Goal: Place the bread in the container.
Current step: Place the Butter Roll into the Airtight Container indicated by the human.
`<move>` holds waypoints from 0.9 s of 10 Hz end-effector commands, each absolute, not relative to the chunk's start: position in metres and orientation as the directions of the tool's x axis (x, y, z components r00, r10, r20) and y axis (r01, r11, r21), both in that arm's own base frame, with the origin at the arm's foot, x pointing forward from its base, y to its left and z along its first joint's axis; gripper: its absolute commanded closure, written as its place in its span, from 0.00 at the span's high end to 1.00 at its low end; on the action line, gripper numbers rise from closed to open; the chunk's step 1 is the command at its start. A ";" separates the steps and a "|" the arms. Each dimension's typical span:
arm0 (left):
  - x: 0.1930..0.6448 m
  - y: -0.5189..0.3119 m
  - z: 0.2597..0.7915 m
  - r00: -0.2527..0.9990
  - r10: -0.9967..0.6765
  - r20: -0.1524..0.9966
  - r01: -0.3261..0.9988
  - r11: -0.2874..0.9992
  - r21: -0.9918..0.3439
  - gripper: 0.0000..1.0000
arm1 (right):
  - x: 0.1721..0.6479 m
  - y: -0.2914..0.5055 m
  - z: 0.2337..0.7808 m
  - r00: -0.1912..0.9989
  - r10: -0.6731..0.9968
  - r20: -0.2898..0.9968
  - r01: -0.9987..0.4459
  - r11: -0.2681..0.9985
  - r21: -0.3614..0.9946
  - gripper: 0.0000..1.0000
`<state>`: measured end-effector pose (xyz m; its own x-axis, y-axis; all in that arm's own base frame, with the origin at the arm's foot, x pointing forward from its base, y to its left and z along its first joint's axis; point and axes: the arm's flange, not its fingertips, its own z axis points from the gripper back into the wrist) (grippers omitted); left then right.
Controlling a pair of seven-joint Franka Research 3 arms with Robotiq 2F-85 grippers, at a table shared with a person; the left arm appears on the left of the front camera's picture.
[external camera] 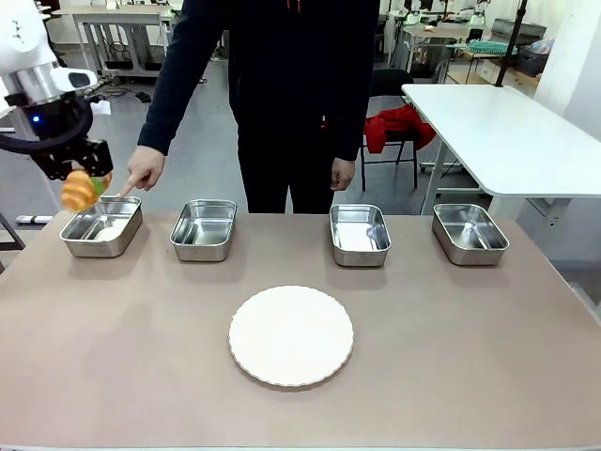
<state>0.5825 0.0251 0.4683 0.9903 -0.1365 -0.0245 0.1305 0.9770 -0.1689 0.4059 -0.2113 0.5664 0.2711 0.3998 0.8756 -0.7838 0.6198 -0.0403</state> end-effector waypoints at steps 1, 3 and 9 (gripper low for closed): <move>0.600 0.039 0.453 0.977 -0.215 -0.004 0.210 0.958 -0.195 0.37 | 0.405 -0.211 0.569 0.263 0.403 0.876 -0.788 0.614 -0.047 1.00; 0.611 0.057 0.432 0.972 -0.235 0.016 0.234 0.952 -0.199 0.37 | 0.405 -0.211 0.569 0.263 0.403 0.876 -0.788 0.614 -0.047 1.00; 0.639 0.067 0.401 0.965 -0.244 0.092 0.256 0.956 -0.145 0.37 | 0.405 -0.211 0.569 0.263 0.403 0.876 -0.788 0.614 -0.047 1.00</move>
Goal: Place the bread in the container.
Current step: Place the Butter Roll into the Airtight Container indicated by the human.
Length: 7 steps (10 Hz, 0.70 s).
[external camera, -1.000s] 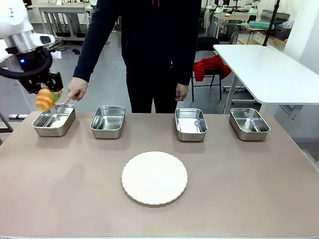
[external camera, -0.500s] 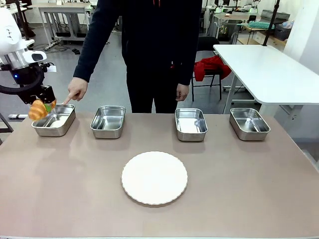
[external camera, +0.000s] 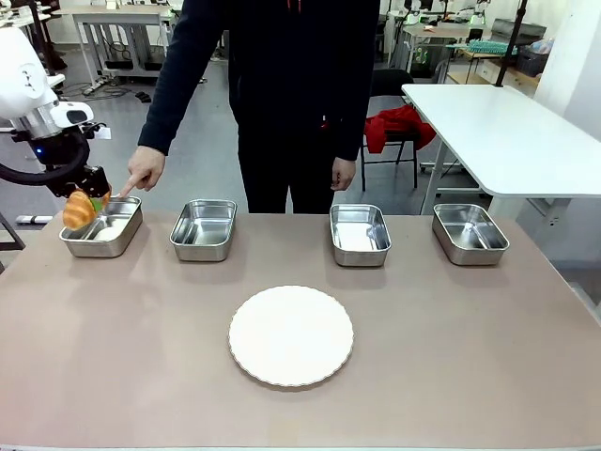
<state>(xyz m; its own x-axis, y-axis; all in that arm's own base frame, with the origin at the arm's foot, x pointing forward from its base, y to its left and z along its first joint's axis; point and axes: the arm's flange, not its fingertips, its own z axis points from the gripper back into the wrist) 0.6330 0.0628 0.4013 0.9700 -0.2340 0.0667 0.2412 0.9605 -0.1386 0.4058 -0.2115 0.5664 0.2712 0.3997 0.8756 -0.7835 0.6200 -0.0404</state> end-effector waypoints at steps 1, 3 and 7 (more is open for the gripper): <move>0.642 0.068 0.399 0.966 -0.243 0.094 0.255 0.954 -0.156 0.37 | 0.405 -0.211 0.569 0.263 0.403 0.876 -0.788 0.614 -0.047 1.00; 0.647 0.067 0.394 0.965 -0.249 0.083 0.260 0.953 -0.154 0.37 | 0.405 -0.211 0.569 0.263 0.403 0.876 -0.788 0.614 -0.047 1.00; 0.649 0.061 0.391 0.958 -0.249 0.145 0.275 0.939 -0.205 1.00 | 0.405 -0.211 0.569 0.263 0.403 0.876 -0.788 0.614 -0.047 1.00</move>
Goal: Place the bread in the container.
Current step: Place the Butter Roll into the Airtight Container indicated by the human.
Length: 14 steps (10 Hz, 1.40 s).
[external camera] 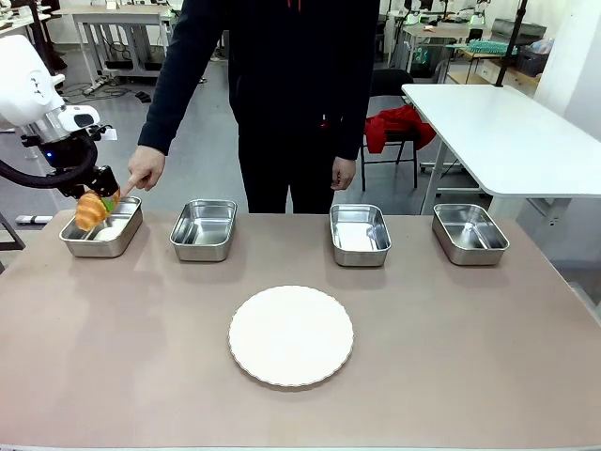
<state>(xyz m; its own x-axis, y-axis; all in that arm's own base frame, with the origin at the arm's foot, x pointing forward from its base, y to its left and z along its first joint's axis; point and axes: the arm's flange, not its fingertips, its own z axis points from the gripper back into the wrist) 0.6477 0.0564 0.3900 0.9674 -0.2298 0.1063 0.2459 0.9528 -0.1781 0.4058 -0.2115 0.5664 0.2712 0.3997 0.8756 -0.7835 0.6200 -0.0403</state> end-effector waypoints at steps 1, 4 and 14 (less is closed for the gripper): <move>0.651 0.062 0.389 0.960 -0.233 0.156 0.262 0.945 -0.198 0.98 | 0.405 -0.211 0.569 0.263 0.403 0.876 -0.788 0.614 -0.047 1.00; 0.650 0.063 0.390 0.956 -0.242 0.167 0.272 0.944 -0.189 1.00 | 0.405 -0.211 0.569 0.263 0.403 0.876 -0.788 0.614 -0.047 1.00; 0.651 0.061 0.391 0.964 -0.225 0.144 0.248 0.954 -0.170 0.98 | 0.405 -0.211 0.569 0.263 0.403 0.876 -0.788 0.614 -0.047 1.00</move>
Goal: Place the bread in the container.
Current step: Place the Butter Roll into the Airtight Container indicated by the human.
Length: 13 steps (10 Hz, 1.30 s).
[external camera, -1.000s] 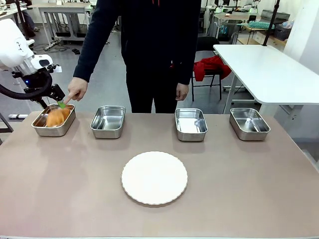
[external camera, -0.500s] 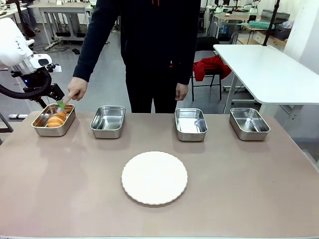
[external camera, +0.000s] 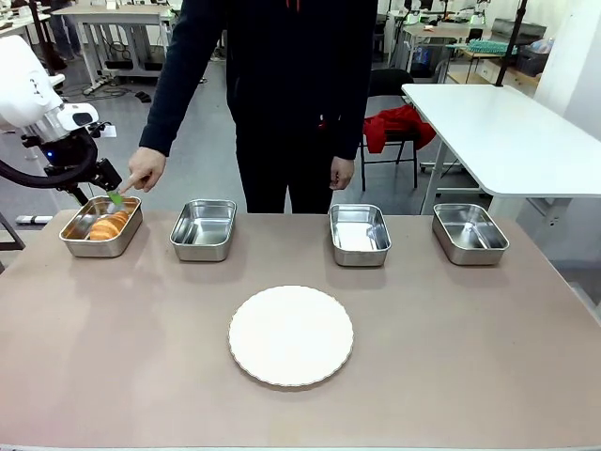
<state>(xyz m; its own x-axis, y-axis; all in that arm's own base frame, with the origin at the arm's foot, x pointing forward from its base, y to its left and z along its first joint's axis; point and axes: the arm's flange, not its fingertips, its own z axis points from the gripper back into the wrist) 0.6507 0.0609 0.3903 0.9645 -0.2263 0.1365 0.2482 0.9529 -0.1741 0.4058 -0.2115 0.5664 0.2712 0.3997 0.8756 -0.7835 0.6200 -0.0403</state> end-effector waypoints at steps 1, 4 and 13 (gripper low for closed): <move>0.651 0.061 0.390 0.964 -0.226 0.136 0.248 0.953 -0.174 0.98 | 0.405 -0.211 0.569 0.263 0.403 0.876 -0.788 0.614 -0.047 1.00; 0.600 0.030 0.439 0.958 -0.204 0.204 0.228 0.968 -0.103 0.99 | 0.405 -0.211 0.569 0.263 0.403 0.876 -0.788 0.614 -0.047 1.00; 0.391 0.002 0.479 0.939 -0.108 0.327 0.143 0.986 -0.085 0.99 | 0.405 -0.211 0.569 0.263 0.403 0.876 -0.788 0.614 -0.047 1.00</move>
